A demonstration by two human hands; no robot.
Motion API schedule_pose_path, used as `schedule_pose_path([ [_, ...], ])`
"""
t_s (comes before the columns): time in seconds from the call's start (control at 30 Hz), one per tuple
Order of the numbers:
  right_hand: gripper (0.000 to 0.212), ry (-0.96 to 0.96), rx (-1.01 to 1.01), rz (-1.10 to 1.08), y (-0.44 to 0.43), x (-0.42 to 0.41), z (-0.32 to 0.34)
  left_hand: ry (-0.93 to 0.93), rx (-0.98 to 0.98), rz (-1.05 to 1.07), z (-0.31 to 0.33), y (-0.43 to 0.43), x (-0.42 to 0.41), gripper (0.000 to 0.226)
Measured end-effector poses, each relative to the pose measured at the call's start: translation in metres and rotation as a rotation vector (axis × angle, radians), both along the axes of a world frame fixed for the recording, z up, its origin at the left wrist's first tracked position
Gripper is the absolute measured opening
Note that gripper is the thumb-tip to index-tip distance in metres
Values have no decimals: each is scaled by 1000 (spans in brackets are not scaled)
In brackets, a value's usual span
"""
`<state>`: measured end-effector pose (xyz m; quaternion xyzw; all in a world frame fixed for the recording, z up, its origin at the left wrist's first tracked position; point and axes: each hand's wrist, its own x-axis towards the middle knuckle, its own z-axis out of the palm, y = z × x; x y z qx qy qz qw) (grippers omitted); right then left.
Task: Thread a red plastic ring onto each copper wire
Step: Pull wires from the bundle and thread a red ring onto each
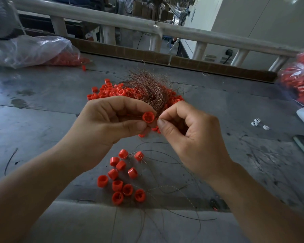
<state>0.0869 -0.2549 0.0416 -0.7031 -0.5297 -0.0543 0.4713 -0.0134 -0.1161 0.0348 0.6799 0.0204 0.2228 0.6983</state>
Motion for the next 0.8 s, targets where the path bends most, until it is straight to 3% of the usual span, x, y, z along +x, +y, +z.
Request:
schedule_pose_path([
  [0.5,9,32,-5,0,-2,1,4,-21,-119,-57,1,1,-1,27],
  [0.8,28,413,-8,127,-3,1,8,-46,-230,-155,3,-1,-3,24],
])
